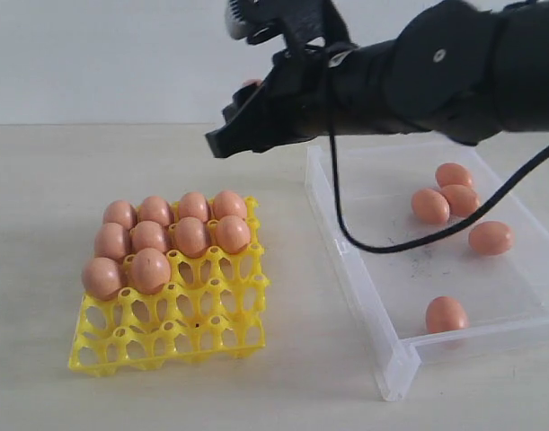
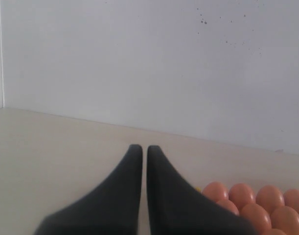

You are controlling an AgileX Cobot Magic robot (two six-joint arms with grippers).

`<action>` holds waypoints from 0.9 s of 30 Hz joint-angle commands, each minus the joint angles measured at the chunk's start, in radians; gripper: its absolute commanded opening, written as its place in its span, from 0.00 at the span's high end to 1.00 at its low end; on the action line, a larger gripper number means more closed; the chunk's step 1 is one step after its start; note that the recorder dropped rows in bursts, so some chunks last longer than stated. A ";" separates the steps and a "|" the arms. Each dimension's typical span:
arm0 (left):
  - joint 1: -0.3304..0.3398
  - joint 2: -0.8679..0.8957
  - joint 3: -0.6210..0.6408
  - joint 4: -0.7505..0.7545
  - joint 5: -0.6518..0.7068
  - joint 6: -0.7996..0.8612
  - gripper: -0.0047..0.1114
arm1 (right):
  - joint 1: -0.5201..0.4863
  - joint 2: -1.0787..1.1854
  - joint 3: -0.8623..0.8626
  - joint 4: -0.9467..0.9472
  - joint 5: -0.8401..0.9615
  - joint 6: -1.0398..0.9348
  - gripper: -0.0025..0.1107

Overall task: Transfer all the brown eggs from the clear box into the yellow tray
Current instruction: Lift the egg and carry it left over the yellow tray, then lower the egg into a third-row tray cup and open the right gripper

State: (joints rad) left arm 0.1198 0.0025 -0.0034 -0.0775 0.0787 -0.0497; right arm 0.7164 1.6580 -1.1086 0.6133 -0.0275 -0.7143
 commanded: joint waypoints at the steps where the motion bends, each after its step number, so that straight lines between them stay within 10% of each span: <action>1: -0.002 -0.002 0.003 -0.009 -0.003 -0.009 0.93 | 0.078 0.067 0.004 0.007 -0.153 -0.008 0.98; 18: -0.002 -0.002 0.003 -0.009 -0.002 -0.009 0.93 | 0.130 0.295 0.148 -0.669 -0.837 0.805 0.98; 27: -0.002 -0.002 0.003 -0.009 -0.002 -0.009 0.93 | 0.089 0.330 0.153 -0.936 -0.700 0.869 0.98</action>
State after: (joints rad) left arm 0.1198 0.0025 -0.0034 -0.0775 0.0787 -0.0497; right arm 0.8290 1.9806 -0.9620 -0.2279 -0.7418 0.0981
